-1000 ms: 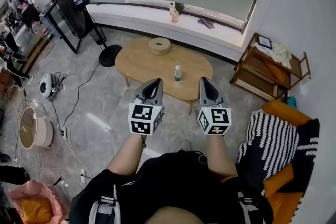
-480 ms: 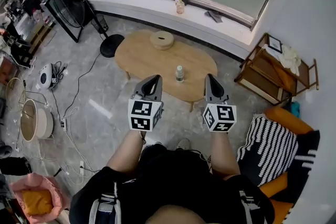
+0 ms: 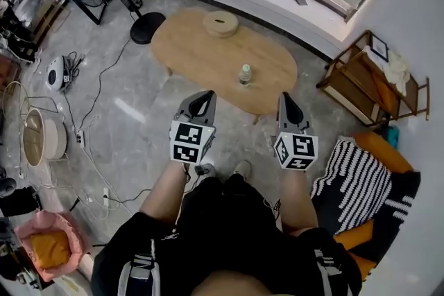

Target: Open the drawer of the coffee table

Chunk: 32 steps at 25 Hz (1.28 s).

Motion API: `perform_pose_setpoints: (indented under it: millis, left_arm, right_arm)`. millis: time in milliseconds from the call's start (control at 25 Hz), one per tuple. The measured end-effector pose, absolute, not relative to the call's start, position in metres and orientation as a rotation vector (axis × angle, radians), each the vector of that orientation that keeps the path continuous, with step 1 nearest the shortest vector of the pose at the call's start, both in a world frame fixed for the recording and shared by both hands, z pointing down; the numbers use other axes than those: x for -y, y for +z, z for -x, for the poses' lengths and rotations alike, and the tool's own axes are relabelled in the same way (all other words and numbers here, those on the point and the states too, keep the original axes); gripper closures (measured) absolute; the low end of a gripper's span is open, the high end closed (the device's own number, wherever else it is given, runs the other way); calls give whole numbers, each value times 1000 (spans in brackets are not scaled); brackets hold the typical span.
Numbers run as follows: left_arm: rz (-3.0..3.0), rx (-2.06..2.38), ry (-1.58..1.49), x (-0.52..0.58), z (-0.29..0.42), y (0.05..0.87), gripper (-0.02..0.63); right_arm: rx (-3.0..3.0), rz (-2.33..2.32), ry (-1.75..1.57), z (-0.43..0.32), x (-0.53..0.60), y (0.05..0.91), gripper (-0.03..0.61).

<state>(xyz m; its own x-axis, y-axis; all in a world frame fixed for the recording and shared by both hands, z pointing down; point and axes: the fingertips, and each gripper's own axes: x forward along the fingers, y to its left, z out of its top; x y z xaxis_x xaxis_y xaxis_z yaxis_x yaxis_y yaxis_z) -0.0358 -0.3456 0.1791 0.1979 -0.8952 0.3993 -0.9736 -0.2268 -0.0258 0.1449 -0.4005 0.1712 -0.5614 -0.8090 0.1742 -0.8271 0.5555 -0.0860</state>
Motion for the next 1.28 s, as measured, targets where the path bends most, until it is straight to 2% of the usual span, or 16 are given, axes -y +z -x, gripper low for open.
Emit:
perform_pose_setpoints:
  millis: [520, 920, 1280]
  left_arm:
    - [-2064, 1679, 466, 357, 90, 384, 594]
    - [-2126, 1581, 390, 352, 127, 599, 594]
    - [-2249, 1581, 282, 378, 141, 769, 595]
  right_arm:
    - [2576, -1298, 316, -113, 409, 380, 561]
    - [2515, -1467, 298, -97, 414, 568, 563]
    - [2507, -1538, 67, -114, 407, 695, 563]
